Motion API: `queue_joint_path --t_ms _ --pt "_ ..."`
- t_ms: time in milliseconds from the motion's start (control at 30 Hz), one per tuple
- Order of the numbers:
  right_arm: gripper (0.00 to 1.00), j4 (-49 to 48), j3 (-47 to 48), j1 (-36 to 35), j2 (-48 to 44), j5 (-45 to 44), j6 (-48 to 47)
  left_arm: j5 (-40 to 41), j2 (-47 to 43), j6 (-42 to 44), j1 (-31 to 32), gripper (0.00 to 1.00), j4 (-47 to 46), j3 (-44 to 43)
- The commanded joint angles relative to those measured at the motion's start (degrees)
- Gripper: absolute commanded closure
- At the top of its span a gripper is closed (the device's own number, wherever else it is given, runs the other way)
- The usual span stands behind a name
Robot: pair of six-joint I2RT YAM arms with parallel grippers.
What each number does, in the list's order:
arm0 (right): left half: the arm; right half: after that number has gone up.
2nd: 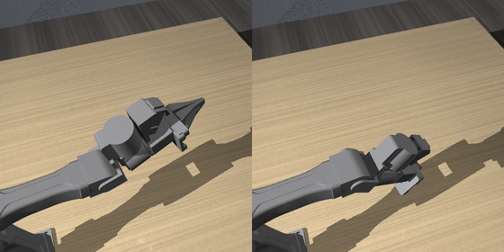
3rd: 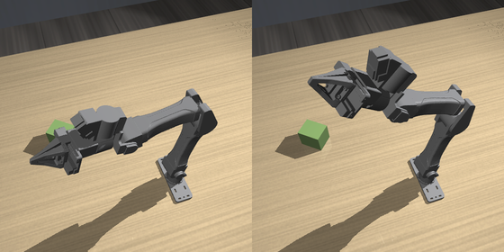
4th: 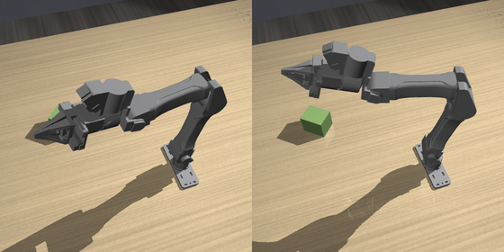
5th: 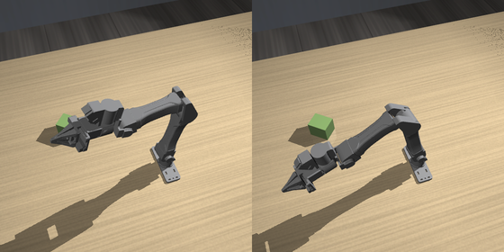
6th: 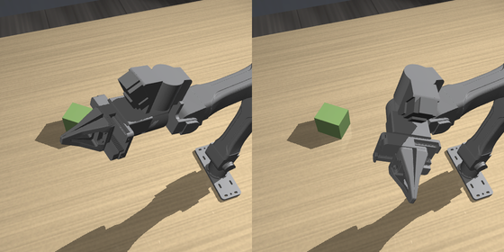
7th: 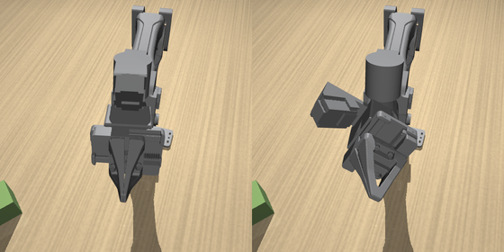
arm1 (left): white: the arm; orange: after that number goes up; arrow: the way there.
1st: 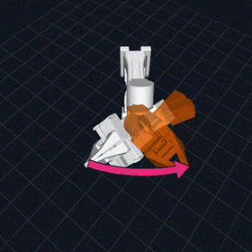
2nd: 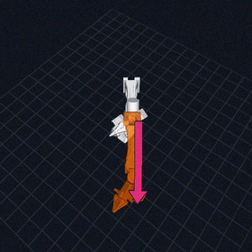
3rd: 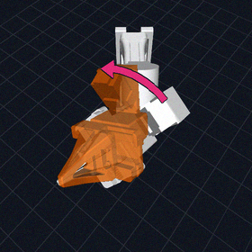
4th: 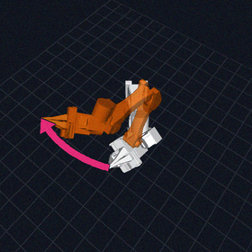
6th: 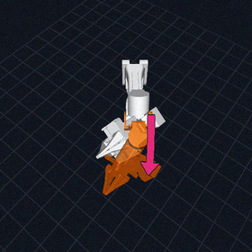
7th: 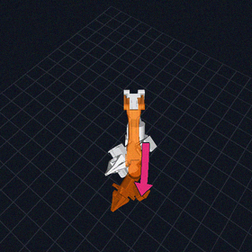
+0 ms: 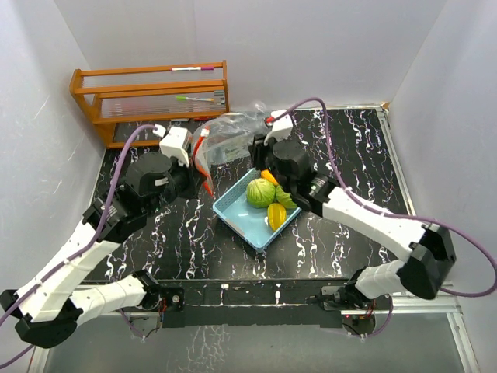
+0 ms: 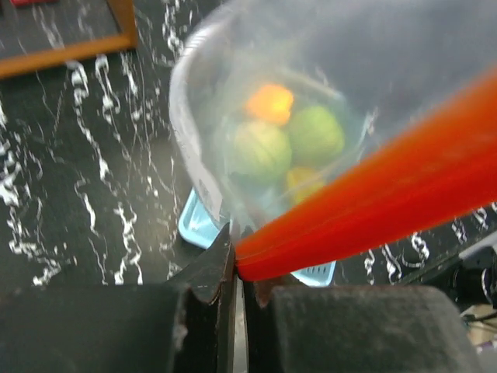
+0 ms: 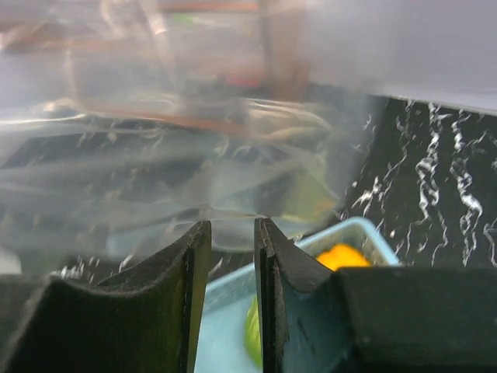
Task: Place the food in the zip-top bag and seal the zipper
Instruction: Adjust the zipper on the food storage bag.
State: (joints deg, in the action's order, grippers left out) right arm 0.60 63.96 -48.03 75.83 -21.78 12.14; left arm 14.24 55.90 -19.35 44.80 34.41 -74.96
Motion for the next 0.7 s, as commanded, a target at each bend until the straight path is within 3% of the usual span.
queue_joint_path --t_ms 0,133,233,467,667 --pt "0.67 -7.54 8.43 1.87 5.53 -3.3 -1.85 -3.53 -2.95 -4.48 -0.22 1.0 3.91 5.27" --pt "0.56 -5.37 8.98 1.89 6.95 12.85 -6.39 -5.08 -2.74 -5.6 -0.17 1.0 2.59 7.44" --pt "0.51 -3.78 5.08 1.87 3.0 25.63 -9.75 -5.93 -0.97 -5.12 -0.23 1.0 1.2 7.87" --pt "0.47 -4.62 -5.99 1.89 -10.01 40.67 -9.65 -4.97 2.56 -3.95 -0.24 1.0 -4.11 8.33" --pt "0.34 -8.6 -8.31 1.89 -10.36 46.97 -6.42 -8.46 4.85 -5.17 -0.33 1.0 -6.51 8.23"
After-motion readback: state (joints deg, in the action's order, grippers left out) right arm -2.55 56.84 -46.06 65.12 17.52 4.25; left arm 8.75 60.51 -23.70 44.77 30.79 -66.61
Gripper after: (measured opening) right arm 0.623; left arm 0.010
